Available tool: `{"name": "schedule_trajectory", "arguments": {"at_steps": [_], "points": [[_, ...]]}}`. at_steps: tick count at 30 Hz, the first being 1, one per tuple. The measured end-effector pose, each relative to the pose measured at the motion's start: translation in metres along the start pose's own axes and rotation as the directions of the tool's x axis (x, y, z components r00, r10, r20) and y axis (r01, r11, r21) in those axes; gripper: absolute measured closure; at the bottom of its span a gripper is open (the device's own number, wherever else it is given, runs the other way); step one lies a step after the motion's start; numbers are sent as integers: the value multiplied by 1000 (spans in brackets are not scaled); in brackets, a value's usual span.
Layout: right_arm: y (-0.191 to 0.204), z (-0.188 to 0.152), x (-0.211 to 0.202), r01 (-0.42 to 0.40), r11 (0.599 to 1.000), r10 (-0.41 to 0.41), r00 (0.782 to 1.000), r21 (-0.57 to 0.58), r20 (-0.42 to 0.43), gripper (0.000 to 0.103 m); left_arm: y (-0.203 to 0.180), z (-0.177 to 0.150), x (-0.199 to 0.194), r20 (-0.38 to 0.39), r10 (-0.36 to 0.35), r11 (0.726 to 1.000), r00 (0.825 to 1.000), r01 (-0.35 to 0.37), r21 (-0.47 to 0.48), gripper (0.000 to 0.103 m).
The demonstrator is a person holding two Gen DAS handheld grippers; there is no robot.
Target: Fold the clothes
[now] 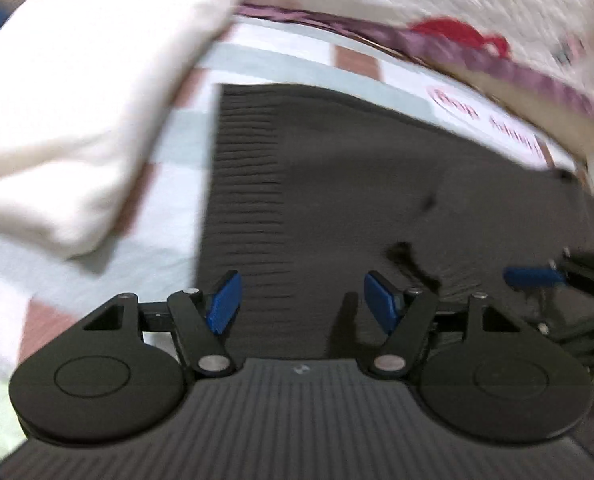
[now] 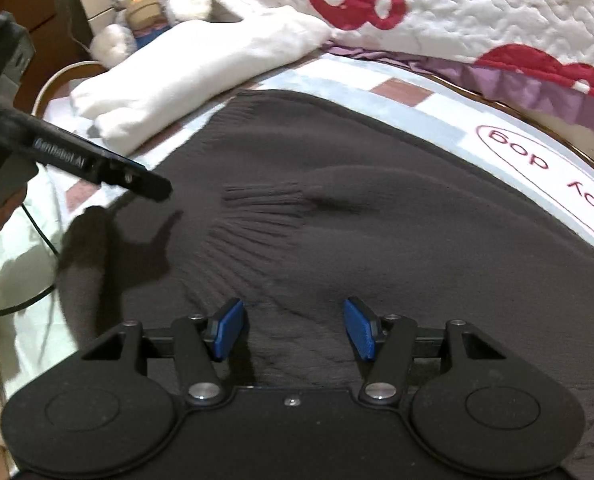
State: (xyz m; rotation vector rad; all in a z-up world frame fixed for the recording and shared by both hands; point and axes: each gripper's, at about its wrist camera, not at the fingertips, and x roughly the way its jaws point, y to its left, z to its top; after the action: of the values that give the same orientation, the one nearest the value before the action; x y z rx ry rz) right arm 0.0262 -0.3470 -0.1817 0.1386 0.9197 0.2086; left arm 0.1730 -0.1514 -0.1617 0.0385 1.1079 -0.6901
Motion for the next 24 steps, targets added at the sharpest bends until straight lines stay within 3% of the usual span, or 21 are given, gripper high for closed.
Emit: {"name": "schedule_trajectory", "arguments": {"at_steps": [6,9,17,18,19,20,21,23,24], "points": [[28,3,-8,-174,984,174,985,-26,-8,41,39,-16,-32,22,-53,980,998,56,-188,27],[41,4,-11,-246,968,245,969,-42,-13,41,36,-26,-36,13,-48,984,999,50,-172,21],[71,4,5,-276,953,275,961,-126,-30,41,25,-39,-36,-9,-36,994,999,34,-108,23],[75,5,7,-280,950,279,960,-137,-32,41,24,-40,-36,-12,-34,994,999,33,-100,36],[79,5,9,-284,947,282,959,-147,-34,41,22,-42,-36,-15,-32,995,999,31,-92,54],[82,5,11,-288,945,286,958,-158,-37,42,21,-43,-36,-17,-31,996,999,29,-84,100],[86,5,13,-292,942,289,956,-168,-39,58,20,-45,-36,-20,-29,997,999,27,-76,96],[94,5,17,-299,935,296,954,-189,-44,80,16,-49,-58,42,-20,997,999,23,-78,96],[97,5,19,-303,932,300,953,-199,-46,81,13,-51,-73,83,-14,996,996,21,-82,96]]}}
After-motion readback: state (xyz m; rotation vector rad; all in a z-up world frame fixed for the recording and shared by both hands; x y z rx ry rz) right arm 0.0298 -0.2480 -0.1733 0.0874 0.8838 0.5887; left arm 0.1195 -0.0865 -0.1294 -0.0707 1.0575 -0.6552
